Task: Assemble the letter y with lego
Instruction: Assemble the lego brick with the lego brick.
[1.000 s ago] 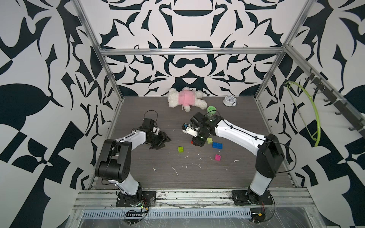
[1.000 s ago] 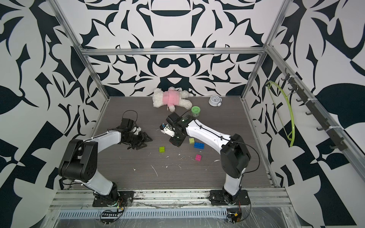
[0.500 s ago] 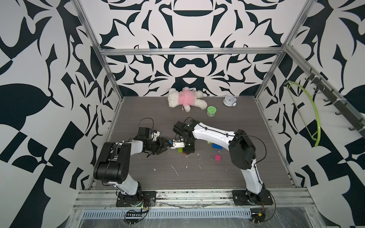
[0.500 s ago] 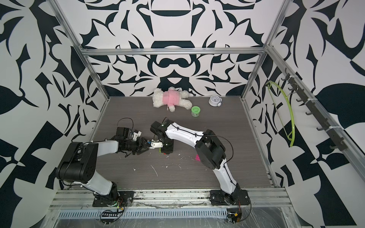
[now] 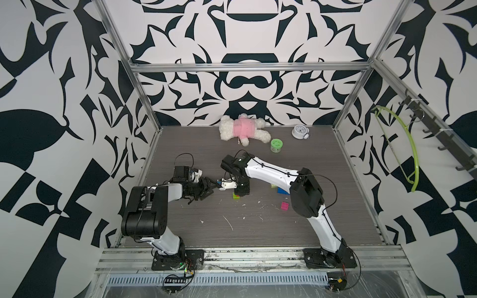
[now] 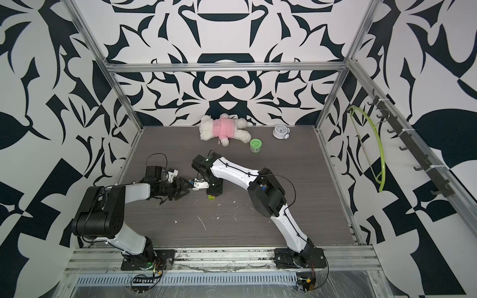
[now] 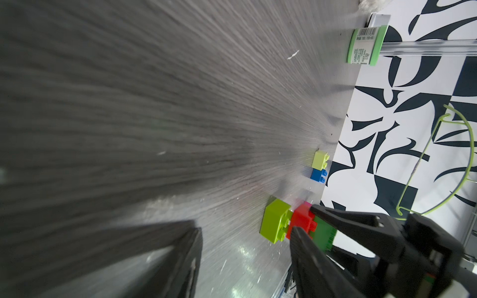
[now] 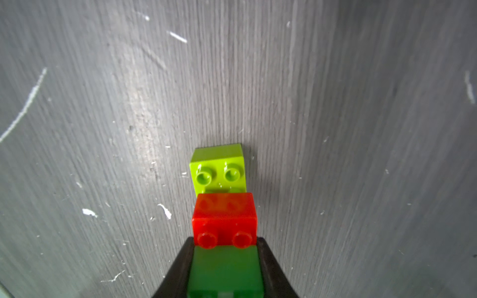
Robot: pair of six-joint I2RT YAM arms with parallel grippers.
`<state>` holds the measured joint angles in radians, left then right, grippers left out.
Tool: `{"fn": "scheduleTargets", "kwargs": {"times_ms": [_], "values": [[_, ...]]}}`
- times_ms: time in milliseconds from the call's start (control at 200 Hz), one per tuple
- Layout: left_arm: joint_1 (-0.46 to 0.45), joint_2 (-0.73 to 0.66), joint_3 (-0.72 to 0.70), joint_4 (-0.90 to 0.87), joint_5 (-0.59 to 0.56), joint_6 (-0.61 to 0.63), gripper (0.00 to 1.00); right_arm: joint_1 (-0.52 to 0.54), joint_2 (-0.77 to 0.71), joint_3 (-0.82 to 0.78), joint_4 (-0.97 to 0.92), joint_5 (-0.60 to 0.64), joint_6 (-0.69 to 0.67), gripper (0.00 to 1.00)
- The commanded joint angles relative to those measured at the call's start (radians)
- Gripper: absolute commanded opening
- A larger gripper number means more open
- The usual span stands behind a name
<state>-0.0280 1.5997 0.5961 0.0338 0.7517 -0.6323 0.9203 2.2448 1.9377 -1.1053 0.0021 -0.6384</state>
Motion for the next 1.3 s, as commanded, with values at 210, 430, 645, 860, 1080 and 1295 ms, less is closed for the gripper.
{"fn": "scheduleTargets", "kwargs": {"times_ms": [210, 430, 645, 860, 1080, 1295], "values": [[0.005, -0.003, -0.001, -0.054, -0.035, 0.014, 0.59, 0.02, 0.009, 0.053, -0.066, 0.023, -0.036, 0.21], [0.005, 0.0, -0.006, -0.047, -0.029, 0.015, 0.58, 0.034, 0.034, 0.06, -0.083, 0.045, -0.047, 0.19], [0.005, 0.005, -0.033, -0.006, -0.009, 0.016, 0.57, 0.038, 0.068, 0.079, -0.1, 0.049, -0.04, 0.19], [0.005, 0.01, -0.034, -0.01, -0.011, 0.02, 0.56, 0.042, 0.091, 0.086, -0.122, 0.05, -0.048, 0.18], [0.005, 0.006, -0.032, -0.017, -0.015, 0.027, 0.55, 0.056, 0.104, 0.086, -0.143, 0.062, -0.067, 0.17], [0.003, 0.011, -0.035, -0.015, -0.023, 0.028, 0.54, 0.063, 0.126, 0.099, -0.167, 0.068, -0.054, 0.17]]}}
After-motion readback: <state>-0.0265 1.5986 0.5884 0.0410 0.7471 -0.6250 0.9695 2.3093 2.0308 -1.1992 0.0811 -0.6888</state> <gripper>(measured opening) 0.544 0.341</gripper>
